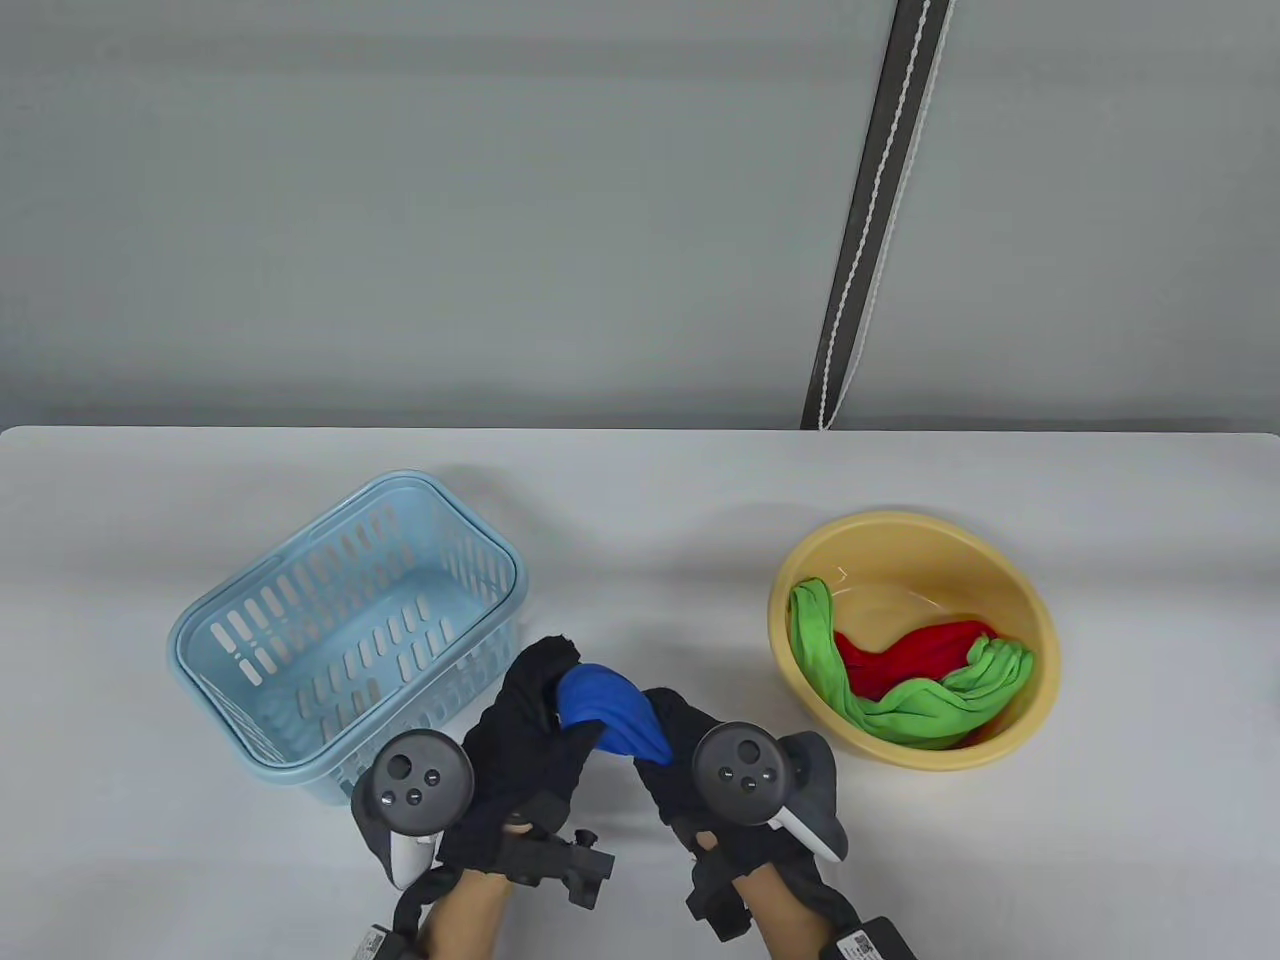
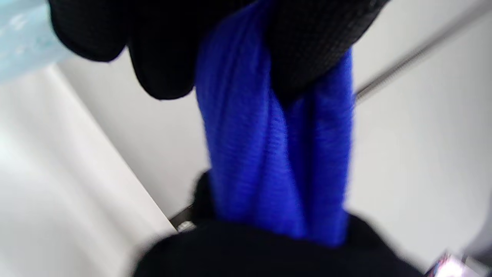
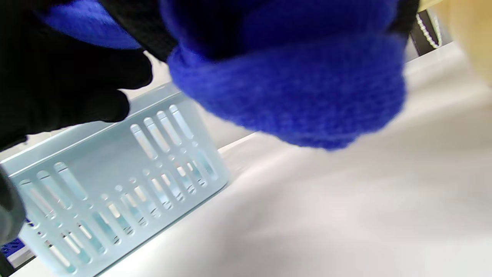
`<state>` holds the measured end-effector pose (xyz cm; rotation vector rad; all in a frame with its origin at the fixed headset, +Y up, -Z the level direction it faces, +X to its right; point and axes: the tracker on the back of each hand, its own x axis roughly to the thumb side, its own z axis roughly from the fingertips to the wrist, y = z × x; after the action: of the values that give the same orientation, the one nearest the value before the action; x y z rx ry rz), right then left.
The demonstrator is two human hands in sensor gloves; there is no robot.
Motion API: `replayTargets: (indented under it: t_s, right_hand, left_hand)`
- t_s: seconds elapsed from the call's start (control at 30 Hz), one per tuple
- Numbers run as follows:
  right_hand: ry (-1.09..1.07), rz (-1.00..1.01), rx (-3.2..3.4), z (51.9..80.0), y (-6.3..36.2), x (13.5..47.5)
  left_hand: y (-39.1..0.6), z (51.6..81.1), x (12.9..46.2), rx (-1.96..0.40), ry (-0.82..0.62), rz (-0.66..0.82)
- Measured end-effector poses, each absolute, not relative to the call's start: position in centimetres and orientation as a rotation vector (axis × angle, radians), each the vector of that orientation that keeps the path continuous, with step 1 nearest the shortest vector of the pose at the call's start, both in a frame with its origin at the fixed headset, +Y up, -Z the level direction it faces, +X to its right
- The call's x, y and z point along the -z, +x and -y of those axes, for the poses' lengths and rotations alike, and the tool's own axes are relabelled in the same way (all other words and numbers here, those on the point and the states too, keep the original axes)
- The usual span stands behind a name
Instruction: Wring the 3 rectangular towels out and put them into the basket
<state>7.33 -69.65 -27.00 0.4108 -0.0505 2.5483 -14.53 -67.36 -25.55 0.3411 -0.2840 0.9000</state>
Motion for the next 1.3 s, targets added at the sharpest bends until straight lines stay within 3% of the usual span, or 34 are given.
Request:
replayTargets:
  t_s: [0.13, 0.23, 0.37, 0.53, 0.77, 0.97, 1.3]
  right_hand:
    - [0.364, -0.04, -2.588, 69.7, 9.0, 27.6]
    - [0.336, -0.18, -2.581, 69.8, 10.1, 28.1]
    - [0.404, -0.469, -2.405, 70.3, 10.4, 28.9]
    - [0.557, -0.754, -2.102, 71.0, 9.4, 28.9]
    - [0.596, -0.842, -1.924, 71.3, 9.1, 29.0]
    - [0.564, -0.81, -2.015, 71.0, 8.2, 28.3]
    - [0.51, -0.519, -2.532, 70.6, 6.7, 27.2]
  left_hand:
    - [-12.7, 66.5, 24.3, -0.347, 0.434, 0.583]
    - [-11.0, 66.8, 23.3, -0.073, 0.428, 0.781]
    - [-8.3, 67.4, 22.2, 0.259, 0.46, 0.885]
    - [-6.0, 68.6, 21.8, 0.571, 0.482, 0.885]
    - [-6.7, 68.2, 22.5, 0.394, 0.546, 0.836]
    - [-8.3, 68.5, 24.0, 0.225, 0.484, 0.742]
    - [-8.4, 68.9, 25.0, 0.247, 0.35, 0.599]
